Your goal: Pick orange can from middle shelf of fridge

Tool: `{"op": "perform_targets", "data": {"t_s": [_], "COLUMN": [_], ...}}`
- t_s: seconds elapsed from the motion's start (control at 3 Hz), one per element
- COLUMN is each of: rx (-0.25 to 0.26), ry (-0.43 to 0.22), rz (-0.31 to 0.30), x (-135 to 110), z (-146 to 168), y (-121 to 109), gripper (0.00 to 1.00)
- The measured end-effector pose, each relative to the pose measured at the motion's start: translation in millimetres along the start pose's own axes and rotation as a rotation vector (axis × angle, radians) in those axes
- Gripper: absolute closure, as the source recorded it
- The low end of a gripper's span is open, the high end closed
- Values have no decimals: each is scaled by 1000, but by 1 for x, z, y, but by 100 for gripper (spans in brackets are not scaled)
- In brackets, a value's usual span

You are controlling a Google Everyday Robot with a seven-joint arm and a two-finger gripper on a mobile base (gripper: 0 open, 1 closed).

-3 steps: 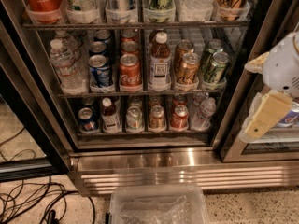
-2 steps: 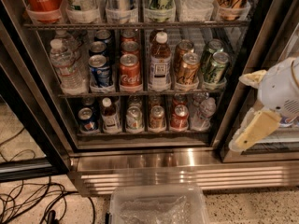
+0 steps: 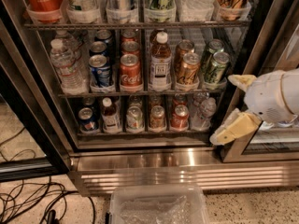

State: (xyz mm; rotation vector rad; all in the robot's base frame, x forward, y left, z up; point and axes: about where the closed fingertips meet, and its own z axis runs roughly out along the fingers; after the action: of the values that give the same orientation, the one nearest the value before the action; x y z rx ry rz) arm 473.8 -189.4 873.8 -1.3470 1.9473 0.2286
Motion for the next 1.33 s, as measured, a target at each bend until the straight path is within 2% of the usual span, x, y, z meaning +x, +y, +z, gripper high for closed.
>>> {"op": "perform_targets", "data": {"t_s": [0.33, 0.67, 1.0, 1.33], "rx": [0, 17, 64, 157], "ry": [-1, -32, -103, -172], "rz": [0, 3, 38, 99], "x": [0, -2, -2, -4], "z": [1, 8, 28, 47], "y": [0, 3, 17, 16], "gripper": [0, 0, 0, 0]}}
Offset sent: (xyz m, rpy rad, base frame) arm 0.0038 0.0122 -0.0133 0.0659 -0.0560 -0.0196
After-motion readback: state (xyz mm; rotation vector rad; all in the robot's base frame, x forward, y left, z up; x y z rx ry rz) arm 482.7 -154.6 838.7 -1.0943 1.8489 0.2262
